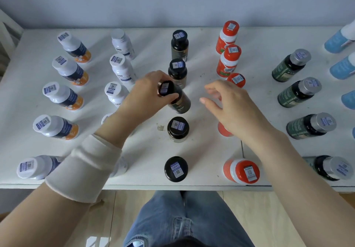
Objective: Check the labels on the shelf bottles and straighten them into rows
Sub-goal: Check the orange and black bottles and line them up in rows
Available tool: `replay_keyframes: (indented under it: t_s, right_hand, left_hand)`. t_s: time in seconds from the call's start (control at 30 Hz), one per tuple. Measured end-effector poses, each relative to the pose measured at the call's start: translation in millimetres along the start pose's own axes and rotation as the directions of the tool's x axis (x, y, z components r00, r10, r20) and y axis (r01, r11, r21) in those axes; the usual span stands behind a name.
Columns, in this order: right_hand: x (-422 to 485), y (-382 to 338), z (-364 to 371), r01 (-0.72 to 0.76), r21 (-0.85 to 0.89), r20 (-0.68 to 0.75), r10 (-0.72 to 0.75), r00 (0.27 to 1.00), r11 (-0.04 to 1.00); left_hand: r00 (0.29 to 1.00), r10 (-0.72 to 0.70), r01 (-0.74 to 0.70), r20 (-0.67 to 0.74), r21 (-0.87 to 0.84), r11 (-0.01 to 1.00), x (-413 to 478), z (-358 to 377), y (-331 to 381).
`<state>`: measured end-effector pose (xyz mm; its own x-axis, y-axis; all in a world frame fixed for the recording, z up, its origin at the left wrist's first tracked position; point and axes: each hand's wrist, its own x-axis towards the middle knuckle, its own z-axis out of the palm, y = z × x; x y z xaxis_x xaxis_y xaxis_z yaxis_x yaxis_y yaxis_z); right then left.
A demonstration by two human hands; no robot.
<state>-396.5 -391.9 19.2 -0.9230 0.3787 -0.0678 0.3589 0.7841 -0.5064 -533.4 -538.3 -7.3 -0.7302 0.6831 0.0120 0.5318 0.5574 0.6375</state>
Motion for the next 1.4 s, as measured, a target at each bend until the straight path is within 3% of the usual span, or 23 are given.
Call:
replay_keyframes:
  t_s: [0.07, 0.1, 0.13, 0.2, 0.27, 0.33, 0.43, 0.5, 0.67, 0.8, 0.87, 0.97, 1.07, 1.17, 1.3, 1.4]
  right_hand:
    - [3, 0, 3, -0.083, 0.256, 0.001, 0.086, 0.996, 0.963]
    - [4, -2, 4, -0.132, 0.403, 0.042, 0.125, 0.991, 0.905]
    - [4, -4, 5, -0.179, 0.55, 0.1, 0.149, 0.984, 0.815]
    - [2, -8, 2, -0.262, 0.789, 0.221, 0.14, 0.965, 0.556]
    - [-5, -8, -3, -0.258, 0.884, 0.257, 0.057, 0.965, 0.389]
    - [-12, -7, -4, -0.172, 0.889, 0.209, -0.041, 0.977, 0.424]
    - [-20, -10, 3, -0.054, 0.898, 0.12, -0.125, 0.985, 0.437]
    - [-24, -14, 7, -0.017, 0.915, 0.074, -0.127, 0.989, 0.402]
    - [-32, -20, 13, -0.121, 0.962, 0.113, 0.043, 0.993, 0.245]
    - [-38, -20, 13, -0.011, 0.936, 0.013, -0.005, 1.0, 0.351]
    - [-38, -21, 13, 0.021, 0.94, -0.012, -0.026, 1.0, 0.339]
    - [-39, -20, 13, 0.026, 0.944, -0.03, 0.007, 1.0, 0.328]
    - [-42, -17, 11, -0.03, 0.951, 0.023, 0.025, 0.999, 0.308]
    - [-44, -20, 12, -0.001, 0.941, -0.017, 0.051, 0.999, 0.338]
    - [-40, -37, 14, 0.179, 0.825, -0.291, 0.132, 0.947, 0.536]
    - [-36, -41, 16, 0.306, 0.55, -0.507, 0.019, 0.862, 0.777]
  left_hand:
    - [0.997, -0.08, 0.073, -0.011, -0.31, 0.948, -9, -11, 6]
    - [0.994, -0.103, 0.099, 0.022, -0.507, 0.856, -15, -16, 10]
    - [0.993, -0.103, 0.112, 0.053, -0.669, 0.735, -20, -18, 14]
    - [0.994, -0.081, 0.103, 0.068, -0.814, 0.572, -30, -17, 18]
    - [0.993, -0.078, 0.117, 0.09, -0.864, 0.49, -37, -16, 21]
    - [0.988, -0.074, 0.154, 0.135, -0.872, 0.465, -41, -17, 22]
    - [0.987, -0.033, 0.152, 0.157, -0.842, 0.517, -40, -24, 24]
    - [0.992, 0.01, 0.101, 0.126, -0.837, 0.538, -40, -29, 25]
    - [0.976, 0.187, -0.006, 0.108, -0.854, 0.521, -49, -31, 18]
    - [0.98, 0.093, 0.105, 0.174, -0.859, 0.501, -51, -28, 20]
    - [0.986, 0.038, 0.127, 0.165, -0.87, 0.476, -49, -27, 20]
    - [0.983, 0.137, 0.043, 0.126, -0.869, 0.493, -47, -30, 17]
    - [0.957, 0.267, -0.012, 0.117, -0.899, 0.437, -48, -34, 15]
    - [0.959, 0.237, 0.05, 0.154, -0.919, 0.392, -48, -30, 12]
    - [0.941, 0.09, 0.301, 0.326, -0.928, 0.219, -47, -22, 12]
    - [0.934, 0.015, 0.346, 0.356, -0.915, 0.208, -39, -19, 18]
